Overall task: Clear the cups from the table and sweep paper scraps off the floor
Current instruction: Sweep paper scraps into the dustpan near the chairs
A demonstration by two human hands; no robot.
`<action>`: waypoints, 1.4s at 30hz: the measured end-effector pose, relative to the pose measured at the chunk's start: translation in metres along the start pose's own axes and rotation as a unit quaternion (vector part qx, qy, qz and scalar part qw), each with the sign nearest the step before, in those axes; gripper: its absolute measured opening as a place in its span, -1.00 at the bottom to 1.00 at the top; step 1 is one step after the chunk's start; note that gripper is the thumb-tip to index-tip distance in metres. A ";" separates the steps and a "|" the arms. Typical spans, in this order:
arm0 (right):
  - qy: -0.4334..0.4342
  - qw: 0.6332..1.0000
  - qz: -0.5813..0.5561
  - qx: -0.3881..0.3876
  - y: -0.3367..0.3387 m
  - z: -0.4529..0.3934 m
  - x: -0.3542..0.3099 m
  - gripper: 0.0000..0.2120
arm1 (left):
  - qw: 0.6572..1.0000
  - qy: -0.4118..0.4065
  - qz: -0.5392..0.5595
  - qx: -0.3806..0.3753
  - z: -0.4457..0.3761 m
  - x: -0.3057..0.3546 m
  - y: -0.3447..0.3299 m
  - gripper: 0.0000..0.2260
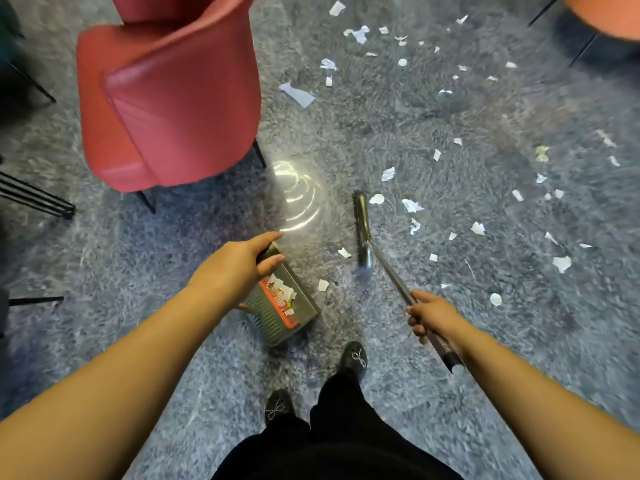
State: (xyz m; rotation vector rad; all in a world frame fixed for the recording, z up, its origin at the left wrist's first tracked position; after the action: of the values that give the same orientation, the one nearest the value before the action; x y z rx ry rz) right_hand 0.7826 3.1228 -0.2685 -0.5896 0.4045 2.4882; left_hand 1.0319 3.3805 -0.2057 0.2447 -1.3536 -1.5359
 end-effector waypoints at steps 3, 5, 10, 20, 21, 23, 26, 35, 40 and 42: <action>0.000 1.000 0.016 -0.001 0.015 -0.027 -0.016 -0.54 | 1.000 0.017 -0.022 -0.003 -0.018 -0.001 0.006 -0.59; -0.001 0.999 0.032 -0.002 0.022 -0.045 -0.028 -0.58 | 0.999 0.027 -0.034 -0.002 -0.027 0.001 0.009 -0.59; -0.019 0.996 0.087 -0.022 0.025 -0.084 -0.045 -0.70 | 0.999 0.032 -0.041 -0.009 -0.042 0.019 0.008 -0.56; -0.085 0.976 0.138 -0.145 -0.030 -0.077 -0.036 -0.70 | 0.996 0.049 -0.068 -0.012 -0.043 0.021 0.007 -0.57; -0.098 0.974 0.129 -0.157 -0.038 -0.067 -0.029 -0.70 | 0.997 0.049 -0.064 -0.012 -0.042 0.020 0.008 -0.58; -0.108 0.970 0.121 -0.181 -0.051 -0.048 -0.017 -0.66 | 0.997 0.049 -0.065 -0.010 -0.041 0.020 0.009 -0.58; -0.097 0.964 0.144 -0.203 -0.062 -0.026 -0.004 -0.62 | 0.996 0.052 -0.077 -0.009 -0.037 0.018 0.009 -0.58; -0.088 0.986 0.029 -0.139 -0.043 -0.019 -0.021 -0.53 | 0.997 0.050 -0.059 -0.005 -0.008 0.003 0.009 -0.51; -0.089 0.990 -0.010 -0.109 -0.018 -0.028 -0.029 -0.45 | 0.996 0.084 0.008 0.019 -0.001 -0.003 0.004 -0.63; -0.090 0.990 -0.022 -0.106 -0.007 -0.031 -0.030 -0.45 | 0.996 0.088 0.015 0.017 -0.007 0.005 -0.001 -0.62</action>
State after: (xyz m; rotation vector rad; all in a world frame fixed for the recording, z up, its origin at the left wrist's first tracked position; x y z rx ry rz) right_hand 0.8196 3.1028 -0.2819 -0.4445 0.0581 2.5319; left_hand 1.0338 3.3724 -0.2061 0.3710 -1.2395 -1.4315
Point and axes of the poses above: each hand's wrist, its own z-axis away from the middle knuckle, its own y-axis out of the back of the hand, x = y × z, the point moved 4 cm from there along -z, towards the middle knuckle, and after that the axes turned 5 degrees about -z, right-handed, at the moved point
